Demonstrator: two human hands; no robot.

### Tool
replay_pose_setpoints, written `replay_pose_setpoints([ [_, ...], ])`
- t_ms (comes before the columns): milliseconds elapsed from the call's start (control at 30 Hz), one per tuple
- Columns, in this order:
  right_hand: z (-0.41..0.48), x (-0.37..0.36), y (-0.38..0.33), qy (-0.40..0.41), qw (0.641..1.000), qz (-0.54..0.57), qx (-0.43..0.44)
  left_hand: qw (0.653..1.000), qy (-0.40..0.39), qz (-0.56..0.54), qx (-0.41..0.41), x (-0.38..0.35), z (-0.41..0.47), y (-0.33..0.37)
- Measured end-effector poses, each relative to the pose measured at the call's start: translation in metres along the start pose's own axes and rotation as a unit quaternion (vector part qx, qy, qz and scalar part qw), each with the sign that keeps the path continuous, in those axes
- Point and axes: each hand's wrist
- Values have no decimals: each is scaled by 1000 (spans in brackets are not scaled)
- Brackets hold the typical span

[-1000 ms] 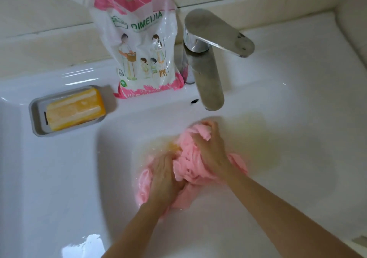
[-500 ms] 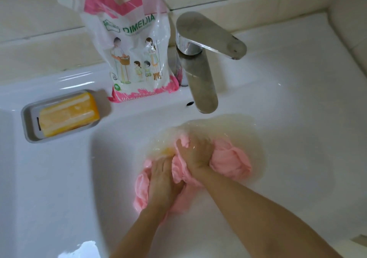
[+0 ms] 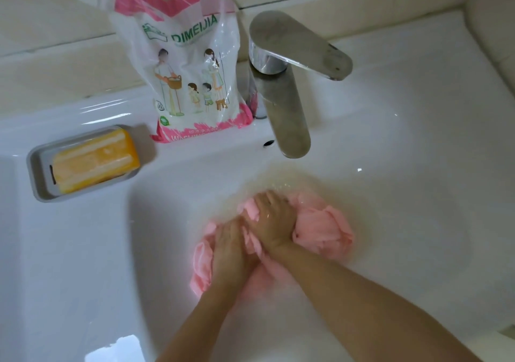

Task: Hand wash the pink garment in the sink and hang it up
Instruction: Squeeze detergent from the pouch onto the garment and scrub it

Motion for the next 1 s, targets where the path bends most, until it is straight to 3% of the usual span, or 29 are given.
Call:
replay_pose_setpoints([
  [133,29,12,0,-55,983,71,-161,994,18,99,-31,4,-5,-9],
  [200,22,27,0,9,962,125,-241,997,34,48,-57,17,-10,18],
  [233,10,33,1,27,966,147,-211,992,41,-66,-95,24,-11,31],
  [267,-5,39,0,31,980,141,-139,960,61,-229,-149,26,-14,42],
  [300,-20,42,-4,23,991,119,-51,920,135,-343,-135,20,-20,44],
  [333,-34,36,-6,16,996,76,43,908,126,-384,-114,5,-18,31],
  [367,-44,25,-7,14,994,34,99,958,124,-240,-95,1,-16,14],
  [400,-44,15,-7,21,993,11,116,985,48,-143,-84,2,-9,0],
  [433,-40,5,-3,36,994,1,107,995,32,-86,-25,-4,-7,-10],
  [500,-21,-6,5,51,996,-23,71,999,-25,-20,14,-1,-6,-12],
  [567,0,-5,10,27,999,-30,28,999,-30,-7,35,9,-5,4],
  [667,23,4,4,-43,998,-5,-44,999,5,28,-31,14,-9,7],
  [733,24,12,13,-43,997,38,-52,994,-25,81,-74,25,-11,2],
  [833,28,44,45,-165,971,151,-84,976,9,153,-156,46,-21,1],
  [900,35,73,69,-220,973,60,-39,966,75,179,-170,50,-30,-1],
  [933,38,83,78,-260,966,2,-8,968,101,176,-145,53,-37,1],
  [1000,37,101,89,-337,941,-31,-34,977,137,154,-57,55,-55,6],
])
Point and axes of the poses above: each hand's wrist, its own z-axis towards the middle knuckle, its own x-axis out of the back of the hand, y = z × x, and after that the axes turned 11 degrees about x, right-handed
